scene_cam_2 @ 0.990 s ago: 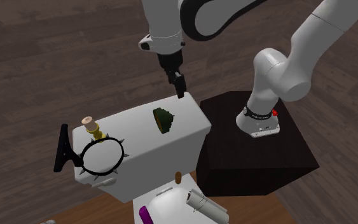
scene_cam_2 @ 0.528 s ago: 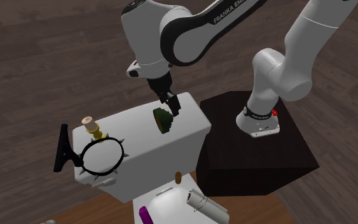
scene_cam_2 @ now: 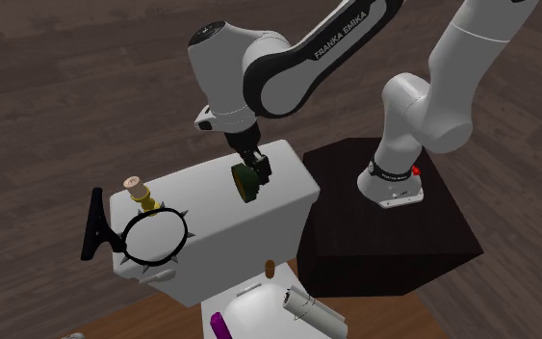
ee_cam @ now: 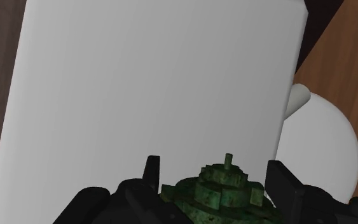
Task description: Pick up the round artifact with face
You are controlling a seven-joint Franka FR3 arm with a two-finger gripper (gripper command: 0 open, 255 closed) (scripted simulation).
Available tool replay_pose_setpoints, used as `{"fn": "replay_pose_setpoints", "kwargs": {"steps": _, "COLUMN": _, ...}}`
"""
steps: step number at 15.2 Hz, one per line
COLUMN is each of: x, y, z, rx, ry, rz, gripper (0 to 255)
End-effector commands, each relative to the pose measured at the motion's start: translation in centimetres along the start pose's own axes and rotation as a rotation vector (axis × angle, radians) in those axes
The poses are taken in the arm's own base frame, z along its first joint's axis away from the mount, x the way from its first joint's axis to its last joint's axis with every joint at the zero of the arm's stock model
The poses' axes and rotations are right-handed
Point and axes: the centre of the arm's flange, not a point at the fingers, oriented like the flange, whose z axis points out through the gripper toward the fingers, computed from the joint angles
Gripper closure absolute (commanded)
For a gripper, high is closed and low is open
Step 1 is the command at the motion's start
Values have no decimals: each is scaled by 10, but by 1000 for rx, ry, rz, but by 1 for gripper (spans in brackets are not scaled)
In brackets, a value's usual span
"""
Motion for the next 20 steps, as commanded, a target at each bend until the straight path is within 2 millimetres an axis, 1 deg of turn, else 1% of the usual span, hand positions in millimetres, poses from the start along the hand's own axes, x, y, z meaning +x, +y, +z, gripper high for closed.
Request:
{"fn": "replay_pose_setpoints", "kwargs": {"steps": 1, "x": 0, "y": 0, "z": 1, "rx": 0, "ry": 0, "rz": 0, "gripper": 255}}
{"fn": "replay_pose_setpoints", "kwargs": {"steps": 9, "x": -1, "y": 0, "z": 1, "rx": 0, "ry": 0, "rz": 0, "gripper": 255}}
{"fn": "replay_pose_setpoints", "kwargs": {"steps": 20, "x": -8, "y": -10, "z": -56, "rx": 0, "ry": 0, "rz": 0, "gripper": 255}}
